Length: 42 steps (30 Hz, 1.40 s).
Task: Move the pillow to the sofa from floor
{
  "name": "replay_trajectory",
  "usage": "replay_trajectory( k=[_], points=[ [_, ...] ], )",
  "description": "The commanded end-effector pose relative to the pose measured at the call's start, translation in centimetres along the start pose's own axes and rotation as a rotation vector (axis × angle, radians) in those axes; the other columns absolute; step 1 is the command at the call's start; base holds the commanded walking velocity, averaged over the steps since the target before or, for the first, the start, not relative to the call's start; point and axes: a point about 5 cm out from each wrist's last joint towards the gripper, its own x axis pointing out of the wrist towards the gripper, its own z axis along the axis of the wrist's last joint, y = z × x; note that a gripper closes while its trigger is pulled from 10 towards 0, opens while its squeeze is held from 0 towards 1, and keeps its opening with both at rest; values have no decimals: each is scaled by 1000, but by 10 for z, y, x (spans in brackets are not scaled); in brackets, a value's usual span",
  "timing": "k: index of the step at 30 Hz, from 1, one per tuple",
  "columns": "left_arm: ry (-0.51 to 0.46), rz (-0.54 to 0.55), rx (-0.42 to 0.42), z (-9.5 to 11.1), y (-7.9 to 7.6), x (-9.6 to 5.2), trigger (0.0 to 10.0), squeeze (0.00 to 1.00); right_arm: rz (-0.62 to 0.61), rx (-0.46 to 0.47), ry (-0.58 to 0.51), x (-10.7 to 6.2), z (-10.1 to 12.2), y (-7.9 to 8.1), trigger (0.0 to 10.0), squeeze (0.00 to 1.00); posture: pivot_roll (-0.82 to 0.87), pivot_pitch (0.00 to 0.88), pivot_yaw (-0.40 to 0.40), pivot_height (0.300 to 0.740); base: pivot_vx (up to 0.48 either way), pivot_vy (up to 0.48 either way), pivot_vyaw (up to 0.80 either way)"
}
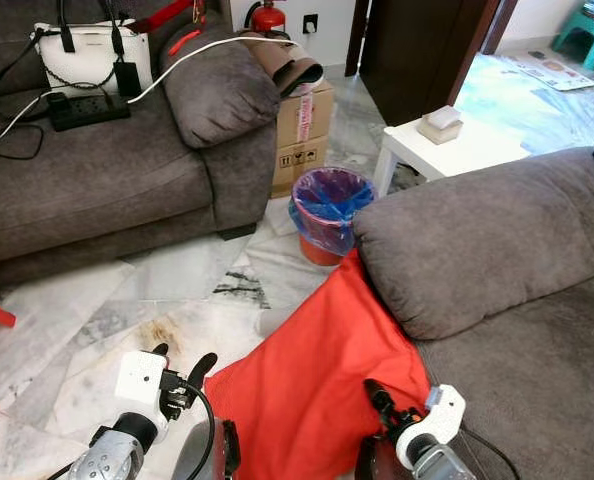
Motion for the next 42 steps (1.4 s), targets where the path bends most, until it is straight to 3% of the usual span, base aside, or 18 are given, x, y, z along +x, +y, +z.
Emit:
replay_trajectory(
  k=[1, 6, 10, 17, 21, 27, 31, 36, 42],
  points=[
    [6, -7, 4, -2, -2, -2, 10000, 0, 22, -7, 12, -1, -3, 0, 10000, 0, 171, 176, -5, 583, 0, 0, 0],
    [3, -11, 5, -1, -4, 0, 10000, 0, 8, 30, -19, -3, 0, -4, 10000, 0, 171, 178, -1, 583, 0, 0, 0],
    [-1, -14, 3, -1, -6, 1, 10000, 0, 2, 3, -80, -4, 8, -5, 10000, 0, 168, 176, 0, 583, 0, 0, 0],
    [-7, -7, 8, 1, -6, 3, 10000, 0, -159, 52, -231, -6, 25, -13, 10000, 0, 177, 182, 6, 583, 0, 0, 0],
    [-12, -8, 10, 3, -5, 2, 10000, 0, -145, 7, -228, 0, 24, -4, 10000, 0, 187, 184, 8, 583, 0, 0, 0],
    [-6, -5, 16, 3, -2, -3, 10000, 0, -134, 17, -178, 6, 13, 6, 10000, 0, 209, 193, 15, 583, 0, 0, 0],
    [-11, -12, 17, 6, -4, -1, 10000, 0, -119, 82, -189, 7, 6, 7, 10000, 0, 229, 200, 26, 583, 0, 0, 0],
    [-20, -18, 19, 9, -3, -1, 10000, 0, -60, 84, -218, 12, 9, 19, 10000, 0, 244, 209, 42, 583, 0, 0, 0],
    [-27, -18, 26, 13, -2, 0, 10000, 0, -125, 70, -244, 14, 13, 21, 10000, 0, 261, 211, 45, 583, 0, 0, 0]
  ],
)
